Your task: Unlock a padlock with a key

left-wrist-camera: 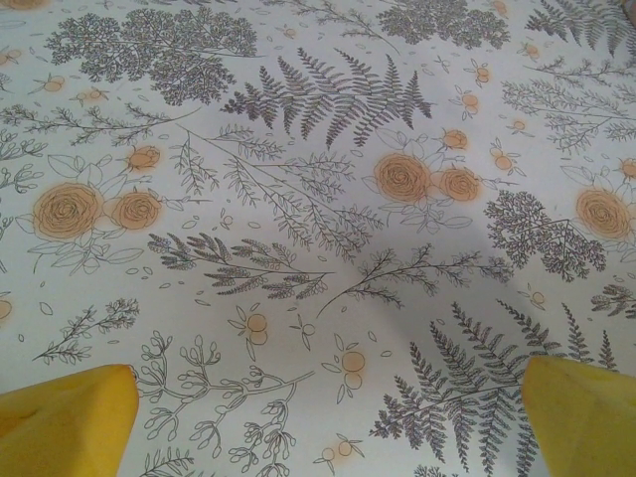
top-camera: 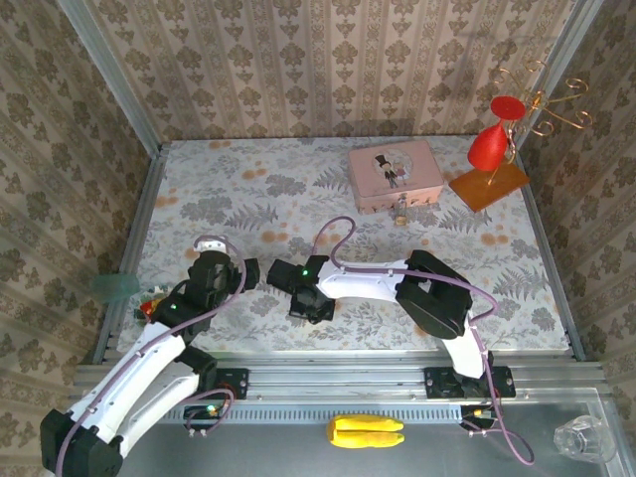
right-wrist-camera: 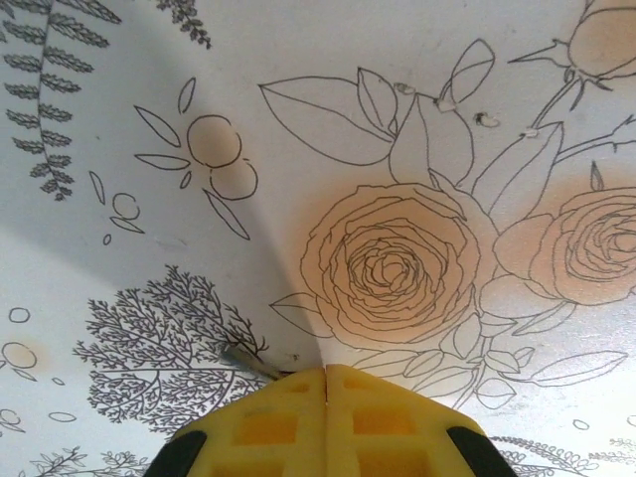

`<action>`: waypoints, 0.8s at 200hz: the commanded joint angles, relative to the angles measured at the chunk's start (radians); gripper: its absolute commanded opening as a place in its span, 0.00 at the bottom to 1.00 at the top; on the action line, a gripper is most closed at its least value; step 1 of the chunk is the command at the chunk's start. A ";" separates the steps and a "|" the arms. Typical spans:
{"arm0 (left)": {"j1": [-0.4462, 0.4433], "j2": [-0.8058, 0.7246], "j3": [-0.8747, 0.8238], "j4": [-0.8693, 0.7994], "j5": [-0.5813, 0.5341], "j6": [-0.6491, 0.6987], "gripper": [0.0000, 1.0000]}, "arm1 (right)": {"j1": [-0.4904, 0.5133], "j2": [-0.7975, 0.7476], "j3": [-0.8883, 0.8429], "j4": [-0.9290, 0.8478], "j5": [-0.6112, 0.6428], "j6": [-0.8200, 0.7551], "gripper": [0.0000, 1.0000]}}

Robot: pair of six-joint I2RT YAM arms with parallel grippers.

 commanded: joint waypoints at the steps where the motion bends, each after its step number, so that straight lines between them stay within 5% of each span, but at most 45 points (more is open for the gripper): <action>1: 0.009 -0.027 0.008 -0.007 -0.012 0.012 1.00 | 0.000 -0.011 -0.049 0.026 0.005 0.004 0.00; 62: 0.031 -0.028 -0.011 0.025 0.036 0.007 1.00 | 0.003 -0.128 -0.154 0.112 0.089 0.017 0.00; 94: 0.038 -0.025 -0.022 0.054 0.080 0.010 1.00 | -0.006 -0.197 -0.264 0.334 0.096 0.019 0.00; 136: 0.047 -0.008 -0.039 0.108 0.153 -0.001 0.97 | -0.013 -0.266 -0.307 0.403 0.178 0.001 0.00; 160: 0.049 -0.005 -0.046 0.142 0.213 -0.003 0.94 | -0.028 -0.333 -0.433 0.628 0.180 0.003 0.00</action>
